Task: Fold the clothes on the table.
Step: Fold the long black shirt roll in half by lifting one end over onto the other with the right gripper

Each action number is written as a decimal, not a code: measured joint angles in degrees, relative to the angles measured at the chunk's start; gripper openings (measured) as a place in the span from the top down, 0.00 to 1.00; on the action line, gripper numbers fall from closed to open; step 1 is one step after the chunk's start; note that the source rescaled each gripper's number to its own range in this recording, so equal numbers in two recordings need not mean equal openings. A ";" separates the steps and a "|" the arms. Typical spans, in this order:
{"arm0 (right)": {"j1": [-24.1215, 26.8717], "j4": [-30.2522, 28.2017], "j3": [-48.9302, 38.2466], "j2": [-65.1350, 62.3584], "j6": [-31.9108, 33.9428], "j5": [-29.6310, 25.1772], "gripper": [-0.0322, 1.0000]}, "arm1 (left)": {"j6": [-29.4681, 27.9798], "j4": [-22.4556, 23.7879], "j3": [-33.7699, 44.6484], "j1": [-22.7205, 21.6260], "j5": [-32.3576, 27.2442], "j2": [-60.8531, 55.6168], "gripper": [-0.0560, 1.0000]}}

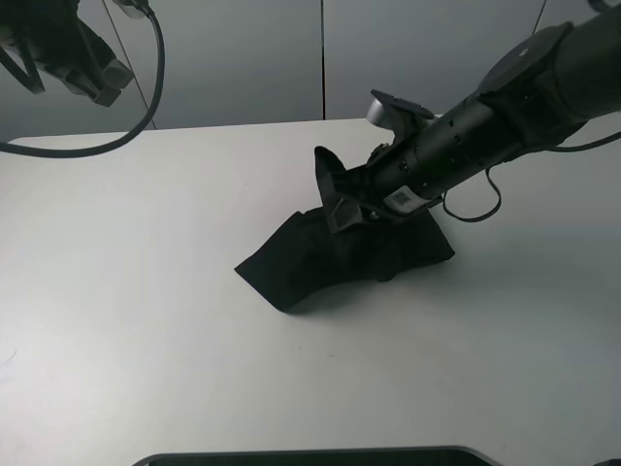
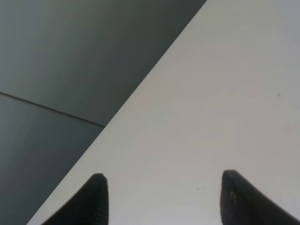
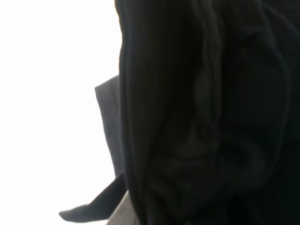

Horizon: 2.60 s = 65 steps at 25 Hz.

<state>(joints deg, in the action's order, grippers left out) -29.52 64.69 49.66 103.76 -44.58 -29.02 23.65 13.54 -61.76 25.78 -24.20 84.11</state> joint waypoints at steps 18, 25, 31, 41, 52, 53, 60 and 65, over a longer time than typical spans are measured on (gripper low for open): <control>-1.20 27.54 2.37 6.02 -35.26 -23.72 0.22 | 0.00 -1.73 0.00 0.00 0.33 0.00 0.31; -1.20 7.42 2.46 -1.85 -24.98 -1.16 0.22 | 0.00 -1.73 0.00 0.00 -0.04 0.00 0.31; 2.88 -22.01 2.57 -4.11 8.34 1.26 0.22 | 0.00 -1.73 0.00 0.00 -0.37 0.00 0.31; 4.33 3.21 2.35 0.25 -4.95 -17.75 0.22 | 0.00 -1.84 0.00 0.00 -0.47 0.00 0.34; -9.70 24.34 2.17 7.62 -23.24 -27.58 0.22 | 0.00 -1.95 0.00 0.00 -0.47 -0.10 0.70; -10.10 24.72 2.17 7.62 -23.53 -27.58 0.22 | 0.00 -1.95 0.00 0.00 -0.47 -0.10 0.72; -9.70 16.22 2.35 0.79 -24.61 -15.66 0.31 | 0.00 -1.95 0.00 0.00 -0.83 -1.25 0.91; -9.67 -9.16 2.56 -4.72 -6.35 2.40 0.28 | 0.00 -1.95 0.00 0.00 -1.80 -1.89 0.95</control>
<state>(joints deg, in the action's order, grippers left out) -39.19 55.53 52.21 99.03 -50.93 -26.62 23.65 11.58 -61.76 25.78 -25.99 82.22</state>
